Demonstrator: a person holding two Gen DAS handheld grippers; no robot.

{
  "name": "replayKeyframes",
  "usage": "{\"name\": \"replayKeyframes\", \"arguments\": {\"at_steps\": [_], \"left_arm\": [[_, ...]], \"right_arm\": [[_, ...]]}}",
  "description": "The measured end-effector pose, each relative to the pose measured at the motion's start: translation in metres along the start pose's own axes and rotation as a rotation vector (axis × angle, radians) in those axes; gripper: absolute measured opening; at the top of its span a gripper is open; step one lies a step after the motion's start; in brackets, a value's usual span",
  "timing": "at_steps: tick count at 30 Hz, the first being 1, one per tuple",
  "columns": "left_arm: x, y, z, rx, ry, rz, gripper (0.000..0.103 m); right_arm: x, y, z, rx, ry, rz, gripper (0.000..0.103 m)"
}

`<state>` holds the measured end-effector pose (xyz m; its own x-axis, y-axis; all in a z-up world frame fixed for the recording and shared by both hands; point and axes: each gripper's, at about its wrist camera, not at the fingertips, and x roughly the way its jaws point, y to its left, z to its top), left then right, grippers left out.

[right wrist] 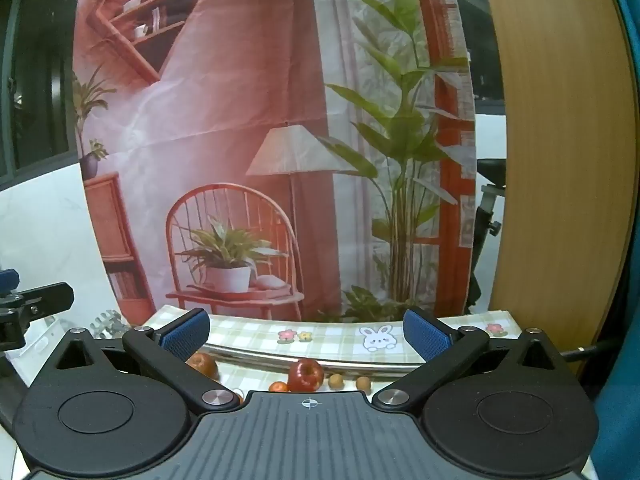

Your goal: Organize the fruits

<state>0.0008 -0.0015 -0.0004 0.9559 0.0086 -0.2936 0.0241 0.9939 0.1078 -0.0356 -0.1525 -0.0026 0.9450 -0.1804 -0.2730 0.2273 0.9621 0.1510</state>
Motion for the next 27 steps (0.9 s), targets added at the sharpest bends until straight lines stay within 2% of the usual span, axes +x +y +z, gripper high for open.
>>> {"name": "replayKeyframes", "arguments": {"at_steps": [14,27], "left_arm": [[-0.007,0.012,0.005,-0.017,-0.008,-0.007,0.103],[-0.008,-0.001,-0.002,-0.011,-0.038,0.006,0.103]], "right_arm": [[-0.001,-0.001,0.0,-0.005,-0.008,-0.005,0.103],[-0.003,-0.003,0.0,-0.003,-0.012,-0.008,0.103]]}}
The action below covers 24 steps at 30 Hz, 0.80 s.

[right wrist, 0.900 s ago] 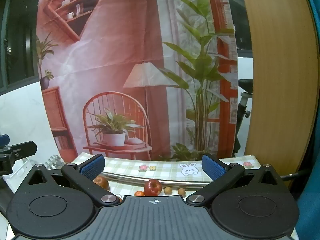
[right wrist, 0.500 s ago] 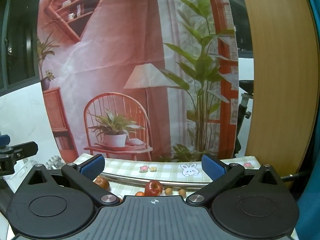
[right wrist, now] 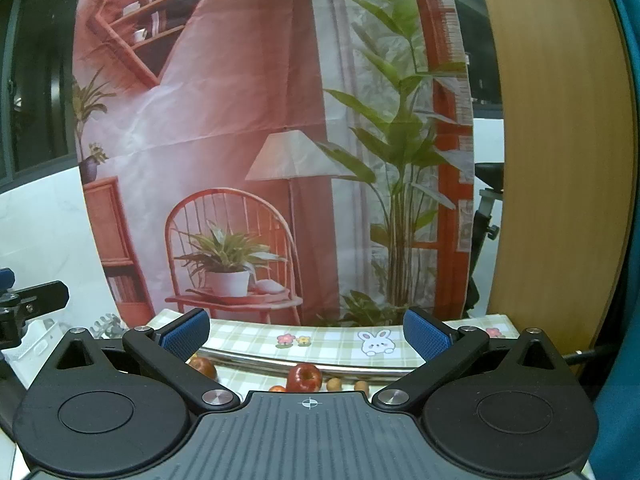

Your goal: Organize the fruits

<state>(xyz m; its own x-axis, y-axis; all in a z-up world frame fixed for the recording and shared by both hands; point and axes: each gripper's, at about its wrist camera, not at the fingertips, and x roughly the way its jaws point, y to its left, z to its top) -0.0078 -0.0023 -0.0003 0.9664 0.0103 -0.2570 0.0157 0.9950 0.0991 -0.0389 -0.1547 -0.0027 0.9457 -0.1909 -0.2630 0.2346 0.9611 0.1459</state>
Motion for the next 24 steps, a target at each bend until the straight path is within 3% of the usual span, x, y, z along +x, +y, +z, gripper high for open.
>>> {"name": "replayKeyframes", "arguments": {"at_steps": [24], "left_arm": [[0.0009,0.0028,-0.0008,-0.008,0.008,-0.002,0.103]], "right_arm": [[-0.0012,-0.0032,0.0015,-0.006,-0.01,0.001,0.103]]}}
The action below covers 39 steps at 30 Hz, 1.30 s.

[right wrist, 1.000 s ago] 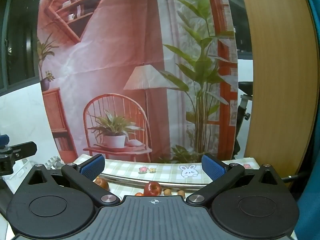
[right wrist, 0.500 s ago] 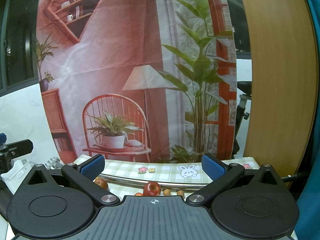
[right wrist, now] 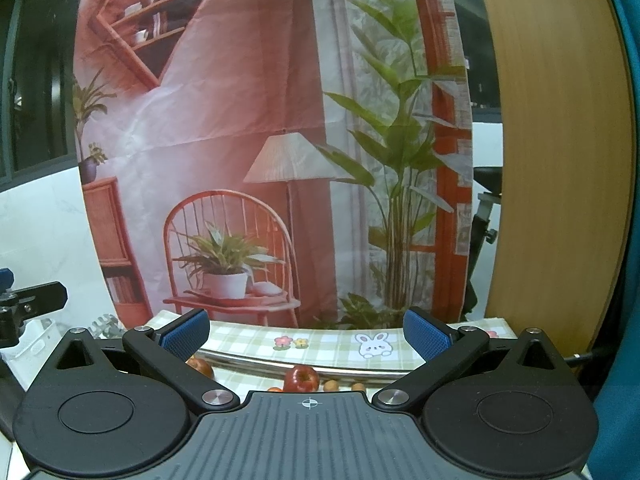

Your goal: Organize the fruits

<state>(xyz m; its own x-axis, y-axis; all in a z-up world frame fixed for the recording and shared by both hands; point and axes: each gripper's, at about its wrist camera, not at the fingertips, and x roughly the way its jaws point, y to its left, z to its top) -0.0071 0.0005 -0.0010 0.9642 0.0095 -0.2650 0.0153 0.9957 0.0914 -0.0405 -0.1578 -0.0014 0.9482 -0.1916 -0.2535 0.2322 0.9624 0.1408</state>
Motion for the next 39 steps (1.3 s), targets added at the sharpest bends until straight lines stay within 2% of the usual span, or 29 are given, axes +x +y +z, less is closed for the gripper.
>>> {"name": "replayKeyframes", "arguments": {"at_steps": [9,14,20,21,39], "left_arm": [[0.003,0.002,0.0,-0.015,0.006,0.009,0.103],[0.004,-0.001,0.001,-0.005,0.014,0.039,0.103],[0.003,0.001,0.002,-0.016,0.018,0.029,0.103],[0.003,0.002,0.002,-0.016,0.018,0.029,0.103],[0.009,0.004,0.002,-0.023,0.037,0.017,0.103]], "right_arm": [[0.0,0.0,0.003,-0.011,-0.001,-0.005,0.103],[0.001,0.002,0.002,-0.012,-0.001,-0.008,0.103],[0.004,0.0,0.007,-0.01,0.0,-0.008,0.103],[-0.002,0.001,-0.001,-0.015,-0.004,-0.007,0.103],[0.006,0.001,-0.009,-0.008,0.006,-0.007,0.103]]}}
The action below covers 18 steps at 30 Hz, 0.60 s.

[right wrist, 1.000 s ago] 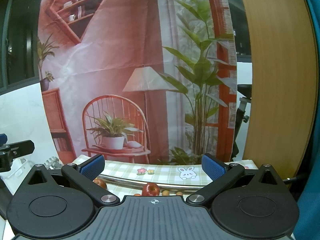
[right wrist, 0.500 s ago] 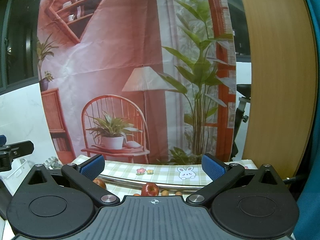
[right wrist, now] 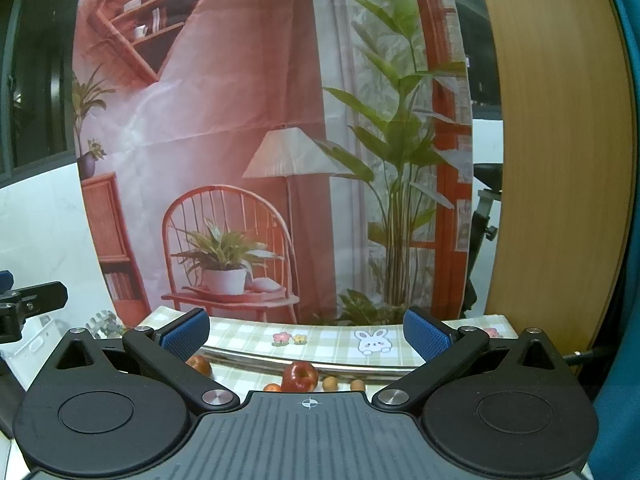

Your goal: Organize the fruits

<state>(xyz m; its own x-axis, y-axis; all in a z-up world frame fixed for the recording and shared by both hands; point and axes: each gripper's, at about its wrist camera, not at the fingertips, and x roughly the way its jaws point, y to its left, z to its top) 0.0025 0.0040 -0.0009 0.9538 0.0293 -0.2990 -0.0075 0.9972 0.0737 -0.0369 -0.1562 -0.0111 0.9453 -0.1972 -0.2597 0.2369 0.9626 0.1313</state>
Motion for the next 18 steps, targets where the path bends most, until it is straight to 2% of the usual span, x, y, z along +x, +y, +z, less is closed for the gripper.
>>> {"name": "replayKeyframes", "arguments": {"at_steps": [9,18], "left_arm": [[0.011,0.01,-0.003,-0.06,0.013,-0.058,0.103],[0.047,0.03,-0.021,-0.157,0.084,-0.065,0.103]], "right_arm": [[0.007,-0.002,-0.003,-0.002,0.009,-0.016,0.103],[0.029,-0.02,-0.015,0.046,0.037,0.017,0.103]]}}
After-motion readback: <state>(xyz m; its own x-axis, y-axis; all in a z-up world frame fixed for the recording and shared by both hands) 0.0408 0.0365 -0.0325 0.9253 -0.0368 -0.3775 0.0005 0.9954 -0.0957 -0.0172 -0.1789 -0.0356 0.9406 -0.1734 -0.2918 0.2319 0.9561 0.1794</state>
